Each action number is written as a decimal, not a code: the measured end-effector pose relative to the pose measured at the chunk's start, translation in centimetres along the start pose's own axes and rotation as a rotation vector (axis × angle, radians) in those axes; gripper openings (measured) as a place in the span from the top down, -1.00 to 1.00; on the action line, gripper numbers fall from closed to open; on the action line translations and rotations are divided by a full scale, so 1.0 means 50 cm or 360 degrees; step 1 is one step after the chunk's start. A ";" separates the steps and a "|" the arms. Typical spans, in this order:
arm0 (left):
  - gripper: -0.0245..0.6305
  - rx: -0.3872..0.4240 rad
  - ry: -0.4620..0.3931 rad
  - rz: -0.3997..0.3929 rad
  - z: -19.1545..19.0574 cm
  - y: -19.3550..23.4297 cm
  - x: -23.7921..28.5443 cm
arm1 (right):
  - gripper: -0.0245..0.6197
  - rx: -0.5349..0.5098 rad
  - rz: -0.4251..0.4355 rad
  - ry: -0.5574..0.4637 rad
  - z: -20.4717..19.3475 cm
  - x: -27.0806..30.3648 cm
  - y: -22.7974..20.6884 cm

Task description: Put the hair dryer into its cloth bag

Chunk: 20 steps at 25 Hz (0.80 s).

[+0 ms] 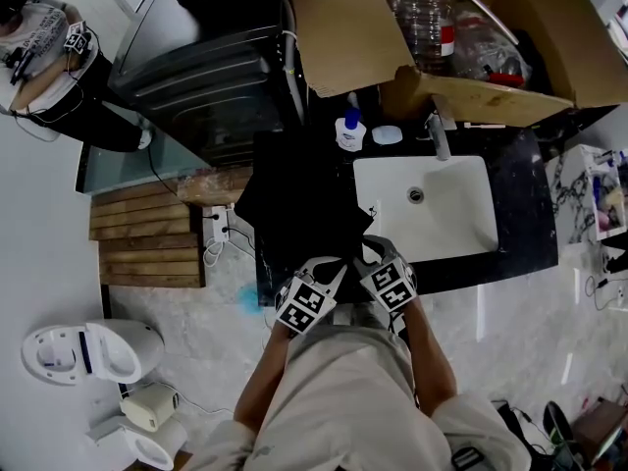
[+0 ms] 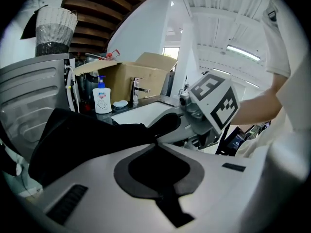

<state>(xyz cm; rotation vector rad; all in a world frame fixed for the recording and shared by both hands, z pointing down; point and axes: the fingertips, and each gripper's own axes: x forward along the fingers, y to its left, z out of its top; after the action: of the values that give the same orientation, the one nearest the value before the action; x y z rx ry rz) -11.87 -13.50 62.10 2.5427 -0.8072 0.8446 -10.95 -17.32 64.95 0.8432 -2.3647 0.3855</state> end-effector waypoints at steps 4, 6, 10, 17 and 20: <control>0.88 0.0008 0.0013 0.0038 -0.009 0.009 0.008 | 0.57 -0.0006 -0.0049 0.0019 -0.014 -0.033 -0.012; 0.88 0.0009 0.0000 0.0050 -0.009 0.013 0.008 | 0.57 0.0017 -0.0075 0.0012 -0.018 -0.051 -0.015; 0.73 -0.0004 -0.0037 0.0072 -0.004 0.019 0.003 | 0.57 0.0040 -0.0099 -0.0037 -0.001 -0.090 -0.011; 0.68 -0.0047 -0.0204 0.0152 0.043 0.035 -0.032 | 0.57 0.0026 -0.0172 -0.0191 0.055 -0.152 -0.015; 0.68 -0.0068 -0.0337 0.0206 0.083 0.048 -0.062 | 0.57 0.0013 -0.0207 -0.0253 0.085 -0.179 -0.019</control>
<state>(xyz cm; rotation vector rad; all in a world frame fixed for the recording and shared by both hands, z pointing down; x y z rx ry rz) -13.59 -16.10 57.32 2.5942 -1.0520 0.5939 -6.61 -15.64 56.16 1.0606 -2.4369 0.2838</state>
